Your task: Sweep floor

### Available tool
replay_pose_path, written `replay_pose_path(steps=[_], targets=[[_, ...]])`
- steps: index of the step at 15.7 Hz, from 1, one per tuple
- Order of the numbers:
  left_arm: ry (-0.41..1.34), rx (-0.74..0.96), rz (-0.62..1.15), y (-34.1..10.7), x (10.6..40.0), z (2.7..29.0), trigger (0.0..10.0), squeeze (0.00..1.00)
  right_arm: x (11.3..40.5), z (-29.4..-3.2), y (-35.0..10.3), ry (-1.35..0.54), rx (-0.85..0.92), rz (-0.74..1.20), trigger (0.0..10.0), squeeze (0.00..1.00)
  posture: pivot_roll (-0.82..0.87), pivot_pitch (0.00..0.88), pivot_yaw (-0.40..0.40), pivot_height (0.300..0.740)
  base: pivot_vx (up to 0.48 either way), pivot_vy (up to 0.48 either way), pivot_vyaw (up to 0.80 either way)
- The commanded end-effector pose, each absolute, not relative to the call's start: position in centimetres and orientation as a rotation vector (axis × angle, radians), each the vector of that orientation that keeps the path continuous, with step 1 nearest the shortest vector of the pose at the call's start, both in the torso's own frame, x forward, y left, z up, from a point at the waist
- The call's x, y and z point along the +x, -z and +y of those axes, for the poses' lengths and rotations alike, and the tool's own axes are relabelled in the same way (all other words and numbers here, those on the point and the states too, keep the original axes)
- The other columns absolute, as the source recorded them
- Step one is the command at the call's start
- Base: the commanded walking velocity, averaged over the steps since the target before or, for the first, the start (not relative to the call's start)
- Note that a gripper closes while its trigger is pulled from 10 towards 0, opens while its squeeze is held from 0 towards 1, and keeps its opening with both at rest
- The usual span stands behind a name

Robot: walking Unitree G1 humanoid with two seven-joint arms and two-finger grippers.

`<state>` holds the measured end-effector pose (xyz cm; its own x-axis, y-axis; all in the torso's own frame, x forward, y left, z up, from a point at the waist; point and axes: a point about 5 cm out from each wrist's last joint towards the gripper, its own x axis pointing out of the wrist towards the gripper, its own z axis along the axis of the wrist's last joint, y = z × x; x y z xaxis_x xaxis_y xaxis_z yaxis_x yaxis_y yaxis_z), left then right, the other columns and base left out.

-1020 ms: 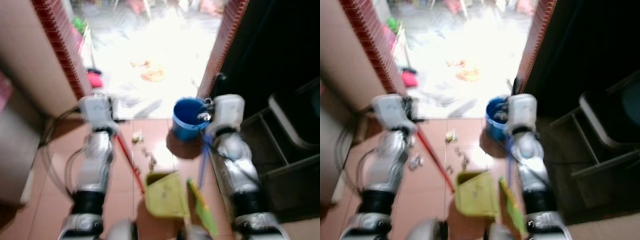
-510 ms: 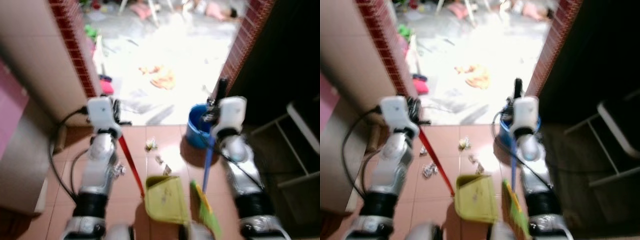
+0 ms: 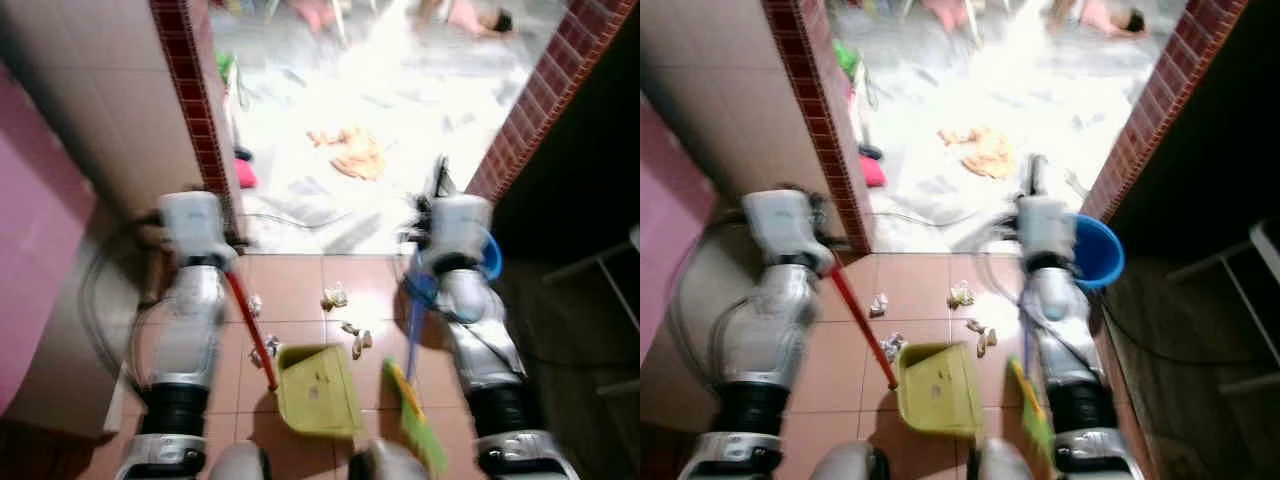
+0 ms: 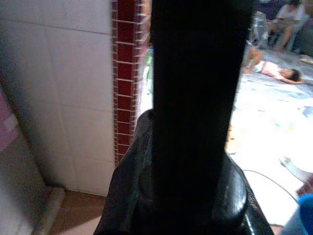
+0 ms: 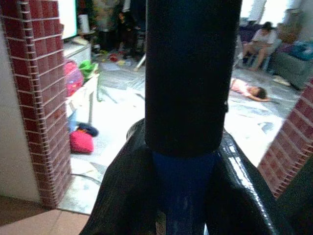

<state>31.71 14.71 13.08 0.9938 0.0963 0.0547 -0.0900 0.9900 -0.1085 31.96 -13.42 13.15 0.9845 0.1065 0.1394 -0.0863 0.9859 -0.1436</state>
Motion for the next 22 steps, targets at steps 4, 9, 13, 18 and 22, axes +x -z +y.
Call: replay_pose_path(steps=[4,9,13,18,22], targets=[[-0.062,-0.102,-0.119,-14.6,31.7,13.5,10.0,0.00,32.1,-14.5,-14.0,-0.057,-0.140,-0.178,10.0,0.00,-0.06,0.105,-0.002,0.740,0.000,0.000,0.00],[-0.041,-0.084,-0.118,-14.7,31.5,13.1,10.0,0.00,32.1,-14.6,-13.8,-0.047,-0.124,-0.162,10.0,0.00,-0.06,0.107,0.000,0.740,0.000,0.000,-0.13],[-0.050,-0.075,-0.116,-14.7,31.4,12.9,10.0,0.00,32.0,-14.6,-13.8,-0.047,-0.125,-0.165,10.0,0.00,-0.06,0.112,0.002,0.740,0.000,0.000,0.00],[-0.116,0.014,-0.145,-14.9,31.1,14.4,10.0,0.00,32.4,-14.9,-14.2,-0.016,-0.128,-0.170,10.0,0.00,-0.04,0.140,0.005,0.740,0.000,0.000,0.00],[-0.130,0.039,-0.166,-15.2,31.1,15.1,10.0,0.00,32.0,-15.2,-13.8,0.020,-0.144,-0.154,10.0,0.00,-0.03,0.173,0.022,0.740,0.000,0.000,-0.10]])
